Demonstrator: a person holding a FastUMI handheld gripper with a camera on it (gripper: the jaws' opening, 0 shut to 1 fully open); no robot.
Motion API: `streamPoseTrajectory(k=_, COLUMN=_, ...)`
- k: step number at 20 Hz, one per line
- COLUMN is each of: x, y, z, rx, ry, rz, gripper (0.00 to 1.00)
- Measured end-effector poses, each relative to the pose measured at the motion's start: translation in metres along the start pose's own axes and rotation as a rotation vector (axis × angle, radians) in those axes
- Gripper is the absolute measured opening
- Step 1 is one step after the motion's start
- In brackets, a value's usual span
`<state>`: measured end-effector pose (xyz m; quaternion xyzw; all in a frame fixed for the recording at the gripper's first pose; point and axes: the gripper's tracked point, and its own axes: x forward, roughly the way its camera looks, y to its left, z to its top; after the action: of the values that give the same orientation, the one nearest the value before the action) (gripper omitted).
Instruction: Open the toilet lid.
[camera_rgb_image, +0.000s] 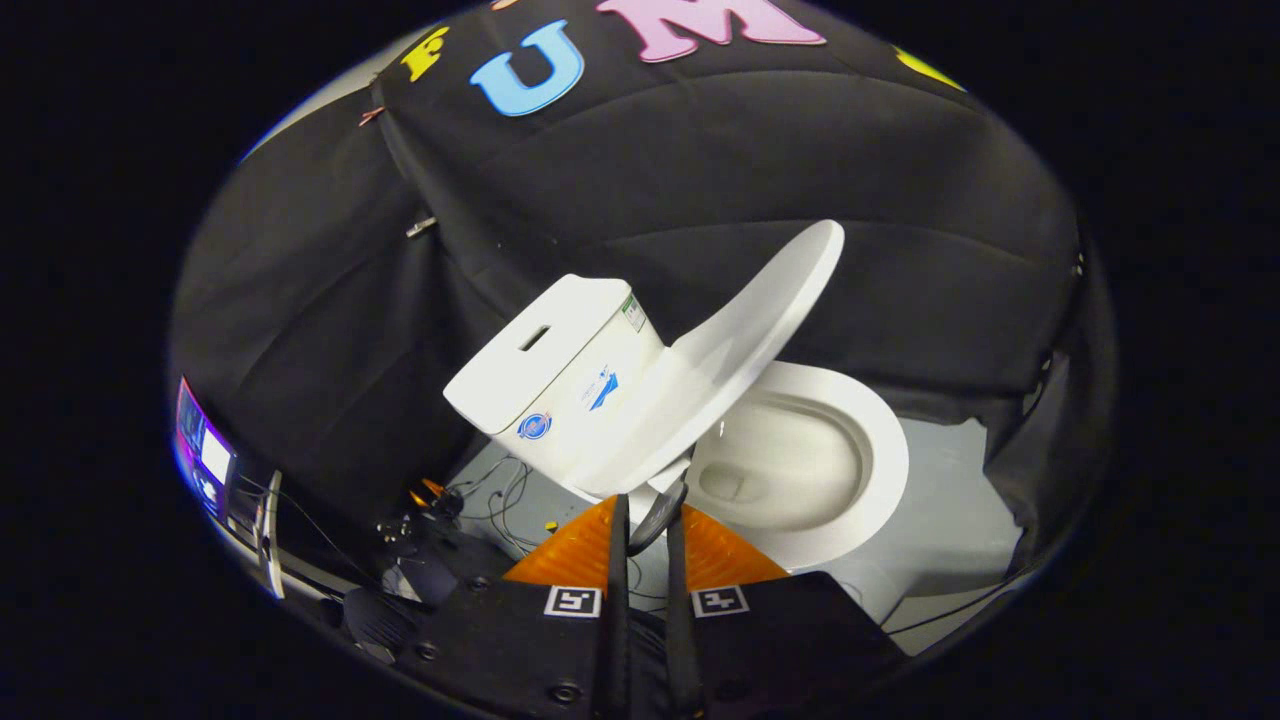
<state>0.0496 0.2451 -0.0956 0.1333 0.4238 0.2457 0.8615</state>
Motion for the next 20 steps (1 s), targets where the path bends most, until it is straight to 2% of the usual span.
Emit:
streamPoseTrajectory(k=4, x=0.002, y=0.037, z=0.026, rx=-0.026, ry=0.005, rz=0.004, gripper=0.18)
streamPoseTrajectory(k=6, x=0.004, y=0.056, z=0.036, rx=-0.025, ry=0.006, rz=0.032, gripper=0.19)
streamPoseTrajectory(k=12, x=0.016, y=0.107, z=0.056, rx=-0.084, ry=0.007, rz=0.089, gripper=0.32)
streamPoseTrajectory(k=13, x=0.011, y=0.117, z=0.057, rx=-0.067, ry=0.012, rz=0.114, gripper=0.38)
streamPoseTrajectory(k=15, x=0.014, y=0.136, z=0.062, rx=-0.039, ry=0.023, rz=0.162, gripper=0.62)
streamPoseTrajectory(k=20, x=0.025, y=0.165, z=0.077, rx=0.048, ry=0.04, rz=0.245, gripper=0.62)
